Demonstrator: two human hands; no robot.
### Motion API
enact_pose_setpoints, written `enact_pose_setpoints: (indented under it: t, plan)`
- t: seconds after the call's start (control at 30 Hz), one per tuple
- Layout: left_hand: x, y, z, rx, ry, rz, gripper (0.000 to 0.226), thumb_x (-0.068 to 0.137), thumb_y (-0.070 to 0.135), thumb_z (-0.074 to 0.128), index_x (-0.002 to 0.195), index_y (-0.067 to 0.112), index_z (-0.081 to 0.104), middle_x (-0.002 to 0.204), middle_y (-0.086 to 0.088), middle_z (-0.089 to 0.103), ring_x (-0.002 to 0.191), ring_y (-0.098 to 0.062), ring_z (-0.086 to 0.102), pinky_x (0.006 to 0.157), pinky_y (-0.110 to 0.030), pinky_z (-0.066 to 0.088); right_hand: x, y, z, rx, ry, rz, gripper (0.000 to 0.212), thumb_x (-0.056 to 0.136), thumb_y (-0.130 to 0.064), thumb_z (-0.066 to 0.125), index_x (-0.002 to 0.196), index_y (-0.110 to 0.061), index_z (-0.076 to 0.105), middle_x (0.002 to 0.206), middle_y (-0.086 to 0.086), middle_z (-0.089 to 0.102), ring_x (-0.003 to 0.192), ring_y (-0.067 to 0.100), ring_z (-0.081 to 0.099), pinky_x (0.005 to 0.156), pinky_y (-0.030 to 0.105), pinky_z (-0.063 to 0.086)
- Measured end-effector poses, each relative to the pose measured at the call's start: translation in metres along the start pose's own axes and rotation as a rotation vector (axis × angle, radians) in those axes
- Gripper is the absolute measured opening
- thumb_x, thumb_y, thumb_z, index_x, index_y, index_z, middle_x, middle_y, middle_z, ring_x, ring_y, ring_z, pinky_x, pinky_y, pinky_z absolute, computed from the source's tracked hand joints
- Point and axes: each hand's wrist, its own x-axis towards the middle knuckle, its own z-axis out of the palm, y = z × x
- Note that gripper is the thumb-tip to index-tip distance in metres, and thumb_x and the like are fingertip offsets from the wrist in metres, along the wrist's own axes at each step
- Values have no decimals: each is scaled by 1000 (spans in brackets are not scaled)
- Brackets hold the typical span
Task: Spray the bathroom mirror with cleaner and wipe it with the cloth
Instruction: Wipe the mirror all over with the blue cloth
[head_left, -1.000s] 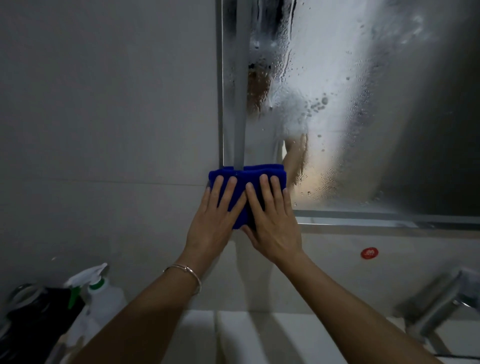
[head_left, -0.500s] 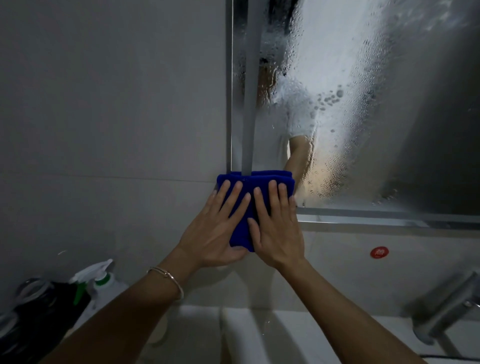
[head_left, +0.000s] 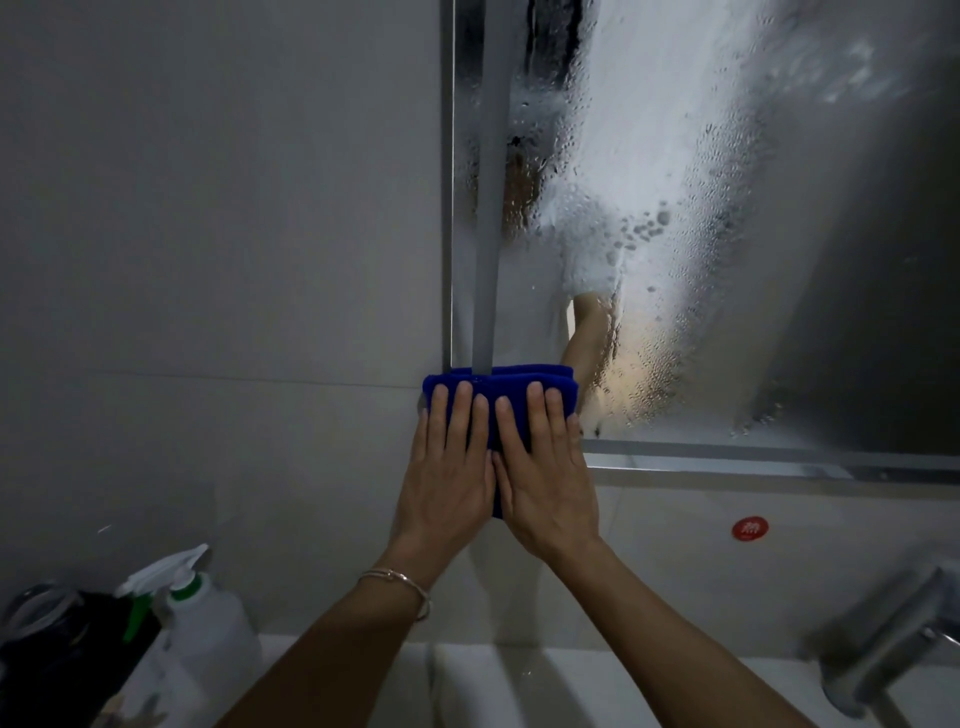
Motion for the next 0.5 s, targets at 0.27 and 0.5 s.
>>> enact_pose_setpoints:
  t: [0.27, 0.5]
  plan:
    - [125, -10, -66, -46, 220, 78, 56, 99, 25, 17, 146, 4, -6, 152, -24, 11, 140, -37, 8, 115, -52, 16, 132, 26, -62, 17, 204, -40, 51, 101, -33, 26, 147, -9, 25, 154, 21, 21, 144, 27, 7, 117, 38, -1]
    - [223, -1, -132, 55, 321, 87, 61, 93, 26, 30, 146, -1, 14, 153, -21, 18, 142, -36, 13, 114, -46, 9, 226, 55, -122, -64, 354, -83, 52, 99, -30, 32, 146, -6, 33, 151, 22, 29, 142, 34, 24, 115, 45, 16]
